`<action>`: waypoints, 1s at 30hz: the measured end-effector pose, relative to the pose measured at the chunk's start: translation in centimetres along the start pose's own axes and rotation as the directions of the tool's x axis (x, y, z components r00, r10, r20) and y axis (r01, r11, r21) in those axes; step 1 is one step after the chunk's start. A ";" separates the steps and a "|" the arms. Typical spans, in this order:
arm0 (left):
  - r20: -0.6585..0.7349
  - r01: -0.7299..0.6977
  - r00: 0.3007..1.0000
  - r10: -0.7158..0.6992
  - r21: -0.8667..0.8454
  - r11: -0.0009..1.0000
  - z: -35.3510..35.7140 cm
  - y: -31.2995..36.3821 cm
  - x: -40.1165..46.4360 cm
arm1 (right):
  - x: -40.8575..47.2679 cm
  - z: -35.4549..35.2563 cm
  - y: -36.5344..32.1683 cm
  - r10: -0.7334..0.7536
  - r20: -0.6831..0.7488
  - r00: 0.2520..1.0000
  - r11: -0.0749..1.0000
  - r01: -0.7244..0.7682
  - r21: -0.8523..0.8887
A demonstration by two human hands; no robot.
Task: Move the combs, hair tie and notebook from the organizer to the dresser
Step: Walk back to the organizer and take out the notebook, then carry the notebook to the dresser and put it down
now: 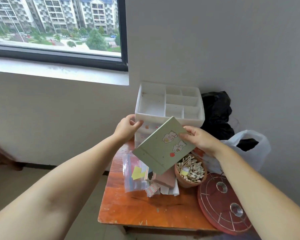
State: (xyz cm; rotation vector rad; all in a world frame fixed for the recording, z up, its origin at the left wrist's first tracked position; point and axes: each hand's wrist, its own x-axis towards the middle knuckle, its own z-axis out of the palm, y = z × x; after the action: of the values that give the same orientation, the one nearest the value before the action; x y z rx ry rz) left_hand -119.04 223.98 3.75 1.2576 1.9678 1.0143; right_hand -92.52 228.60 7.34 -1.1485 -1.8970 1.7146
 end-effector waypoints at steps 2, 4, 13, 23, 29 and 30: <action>0.010 0.080 0.997 -0.080 -0.185 0.979 -0.4 -0.8 -0.6 | 0.0 0.0 -0.3 -0.025 0.000 1.000 0.999 0.025 0.034; -0.036 0.178 0.978 -0.205 -0.373 0.911 -1.1 -2.1 -2.1 | 0.5 0.6 -1.1 -0.073 -0.027 0.997 0.990 0.076 0.123; 0.126 0.197 0.967 -0.219 -0.920 0.339 -5.5 -7.4 -14.1 | 4.6 16.7 -1.3 -0.058 0.268 0.962 0.885 -0.075 0.460; -0.319 -0.033 0.703 -0.636 -0.907 0.419 -15.3 -15.4 -35.6 | 1.5 36.1 -3.5 0.012 0.734 0.679 0.987 -0.125 0.099; -0.453 -0.104 0.431 -0.780 -0.884 0.456 -17.7 -20.0 -56.1 | -9.9 54.0 -2.8 0.110 0.889 0.444 0.989 0.039 -0.142; -0.469 -0.126 0.377 -0.799 -0.880 0.457 -17.8 -20.7 -59.8 | -12.5 56.8 -2.3 0.124 0.906 0.406 0.986 0.052 -0.158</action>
State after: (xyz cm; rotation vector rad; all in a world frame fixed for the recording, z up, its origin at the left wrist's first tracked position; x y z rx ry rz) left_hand -120.16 158.36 0.36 -0.5212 1.7239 2.2184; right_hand -126.06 181.48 0.52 -0.1397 -2.6328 2.5747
